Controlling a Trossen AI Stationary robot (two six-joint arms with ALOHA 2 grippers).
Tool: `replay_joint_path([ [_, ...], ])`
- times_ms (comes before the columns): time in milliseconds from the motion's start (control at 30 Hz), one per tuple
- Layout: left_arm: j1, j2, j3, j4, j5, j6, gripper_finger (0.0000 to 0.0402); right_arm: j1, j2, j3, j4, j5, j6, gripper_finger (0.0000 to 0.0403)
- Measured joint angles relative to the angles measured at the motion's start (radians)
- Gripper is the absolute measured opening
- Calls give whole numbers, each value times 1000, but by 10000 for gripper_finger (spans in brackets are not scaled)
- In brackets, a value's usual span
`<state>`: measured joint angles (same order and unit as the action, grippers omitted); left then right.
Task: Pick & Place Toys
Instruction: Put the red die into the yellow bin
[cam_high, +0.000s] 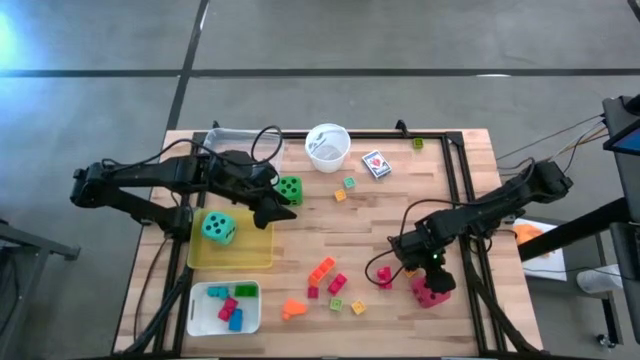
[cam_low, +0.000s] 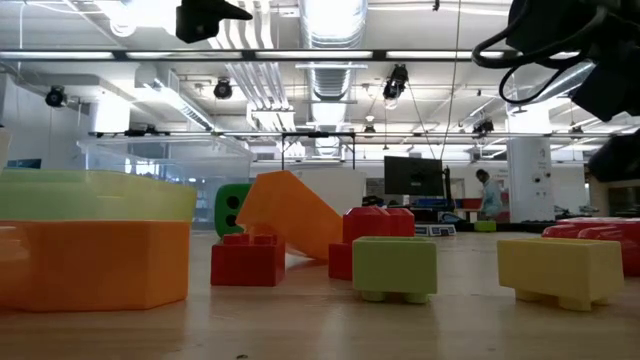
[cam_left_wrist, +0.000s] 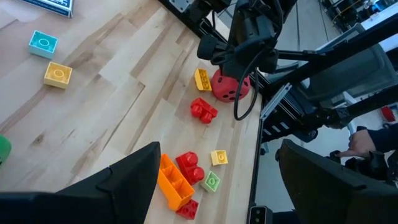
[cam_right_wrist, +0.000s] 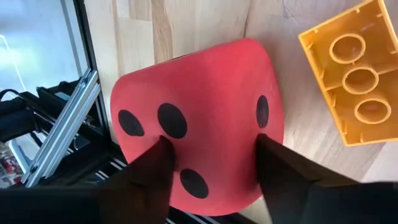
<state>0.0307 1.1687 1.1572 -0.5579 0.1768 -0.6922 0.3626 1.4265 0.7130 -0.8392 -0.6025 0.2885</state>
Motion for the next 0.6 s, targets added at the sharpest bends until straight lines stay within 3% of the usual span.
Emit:
replay_joint_path([
  [67,0,0,0,0,0,-1,314,0,0,-1,2,0,-5,153],
  [300,1,0,0,-47,0,-124,314,-1,0,-2,8,-21,-2,153],
  [600,2,0,0,-43,-2,-102,314,2,-40,43,7,-4,47,148],
])
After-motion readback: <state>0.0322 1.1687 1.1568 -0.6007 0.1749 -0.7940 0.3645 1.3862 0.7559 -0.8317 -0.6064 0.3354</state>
